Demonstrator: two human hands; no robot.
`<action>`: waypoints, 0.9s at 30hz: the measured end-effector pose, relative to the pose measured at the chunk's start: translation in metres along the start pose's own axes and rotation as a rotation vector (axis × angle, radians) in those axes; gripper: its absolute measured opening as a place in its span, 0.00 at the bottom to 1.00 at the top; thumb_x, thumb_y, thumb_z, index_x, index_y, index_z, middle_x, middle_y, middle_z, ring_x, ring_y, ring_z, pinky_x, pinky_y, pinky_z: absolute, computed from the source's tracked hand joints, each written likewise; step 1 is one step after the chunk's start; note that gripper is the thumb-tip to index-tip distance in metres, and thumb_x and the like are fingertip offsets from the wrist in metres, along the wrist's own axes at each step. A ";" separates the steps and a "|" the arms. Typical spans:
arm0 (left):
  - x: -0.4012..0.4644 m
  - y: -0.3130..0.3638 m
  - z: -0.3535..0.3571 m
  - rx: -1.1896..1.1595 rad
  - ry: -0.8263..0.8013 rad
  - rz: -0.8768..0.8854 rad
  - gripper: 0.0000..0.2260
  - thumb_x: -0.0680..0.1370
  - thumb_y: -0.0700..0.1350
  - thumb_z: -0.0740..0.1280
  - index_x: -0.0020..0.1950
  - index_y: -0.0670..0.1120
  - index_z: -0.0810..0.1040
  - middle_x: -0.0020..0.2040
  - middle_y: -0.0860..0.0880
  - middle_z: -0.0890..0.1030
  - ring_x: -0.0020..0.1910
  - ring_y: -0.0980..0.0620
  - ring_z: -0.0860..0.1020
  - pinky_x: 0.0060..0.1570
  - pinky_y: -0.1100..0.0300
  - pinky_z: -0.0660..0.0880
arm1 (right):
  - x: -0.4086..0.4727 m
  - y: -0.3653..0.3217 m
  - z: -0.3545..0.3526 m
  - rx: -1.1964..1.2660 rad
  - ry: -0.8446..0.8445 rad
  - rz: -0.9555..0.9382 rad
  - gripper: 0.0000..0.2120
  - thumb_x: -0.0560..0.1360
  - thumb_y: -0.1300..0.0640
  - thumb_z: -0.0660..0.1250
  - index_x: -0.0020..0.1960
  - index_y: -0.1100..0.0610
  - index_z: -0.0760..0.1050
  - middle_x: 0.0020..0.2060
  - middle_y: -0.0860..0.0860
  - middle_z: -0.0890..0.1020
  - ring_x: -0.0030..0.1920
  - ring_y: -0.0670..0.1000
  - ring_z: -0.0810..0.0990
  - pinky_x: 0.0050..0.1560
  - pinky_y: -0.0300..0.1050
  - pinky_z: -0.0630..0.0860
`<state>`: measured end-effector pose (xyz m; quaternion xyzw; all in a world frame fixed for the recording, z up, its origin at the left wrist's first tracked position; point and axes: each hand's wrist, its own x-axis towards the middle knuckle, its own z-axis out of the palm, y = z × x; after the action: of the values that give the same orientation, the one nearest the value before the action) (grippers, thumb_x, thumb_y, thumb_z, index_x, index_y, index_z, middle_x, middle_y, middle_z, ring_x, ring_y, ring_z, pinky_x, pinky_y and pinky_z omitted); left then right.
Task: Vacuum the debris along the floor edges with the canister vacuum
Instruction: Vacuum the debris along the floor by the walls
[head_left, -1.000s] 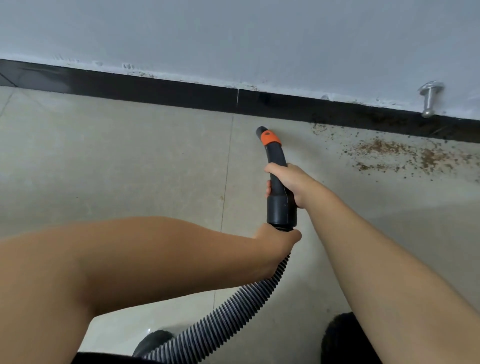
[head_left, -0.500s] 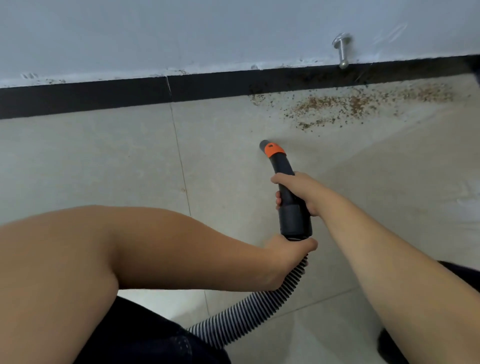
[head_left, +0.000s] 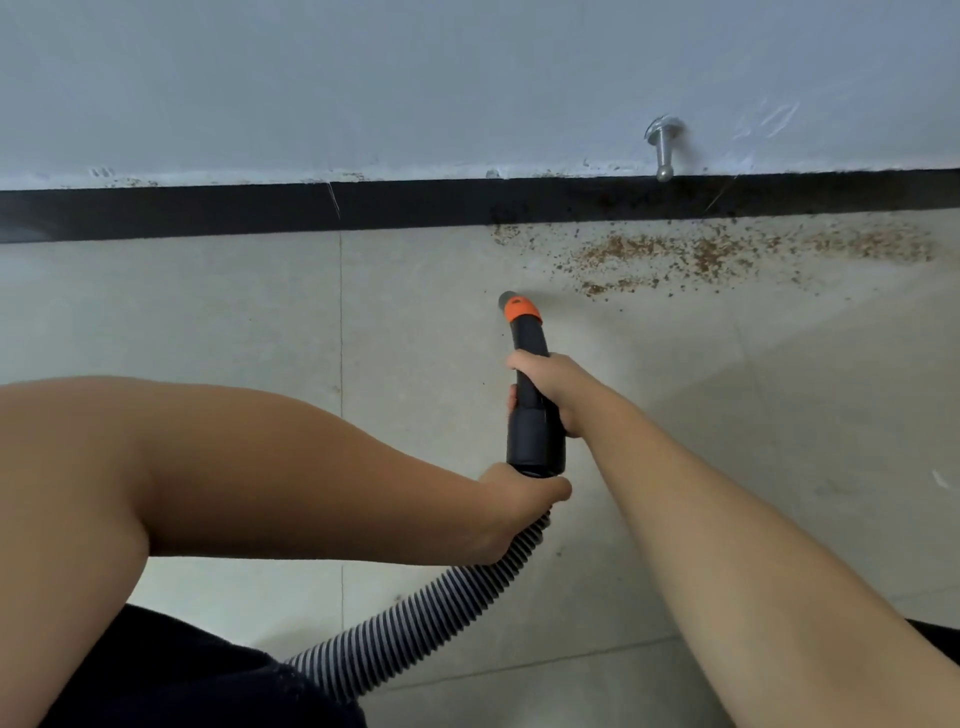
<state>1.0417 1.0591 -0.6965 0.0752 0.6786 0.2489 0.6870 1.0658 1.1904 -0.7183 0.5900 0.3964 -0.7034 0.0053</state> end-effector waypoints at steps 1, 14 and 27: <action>0.003 0.005 0.007 0.012 0.005 0.003 0.07 0.74 0.43 0.69 0.47 0.43 0.72 0.34 0.46 0.74 0.28 0.51 0.73 0.28 0.63 0.73 | 0.001 -0.001 -0.009 0.011 0.004 -0.005 0.06 0.76 0.59 0.64 0.49 0.60 0.68 0.29 0.55 0.77 0.24 0.52 0.76 0.32 0.43 0.77; 0.046 0.043 0.170 -0.037 0.096 0.042 0.09 0.73 0.43 0.70 0.48 0.43 0.72 0.35 0.47 0.74 0.28 0.52 0.72 0.28 0.64 0.70 | 0.016 0.003 -0.171 -0.059 0.139 -0.038 0.05 0.75 0.59 0.65 0.46 0.57 0.68 0.33 0.56 0.76 0.27 0.53 0.77 0.34 0.45 0.77; 0.013 0.043 0.160 -0.279 0.370 0.021 0.09 0.76 0.45 0.70 0.48 0.42 0.72 0.34 0.46 0.75 0.29 0.52 0.74 0.26 0.65 0.74 | -0.005 -0.019 -0.109 -0.360 -0.362 -0.024 0.06 0.76 0.60 0.63 0.49 0.60 0.67 0.30 0.55 0.76 0.17 0.49 0.74 0.20 0.34 0.71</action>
<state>1.1859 1.1401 -0.6785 -0.0602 0.7513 0.3570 0.5518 1.1484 1.2629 -0.7027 0.4393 0.5149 -0.7156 0.1727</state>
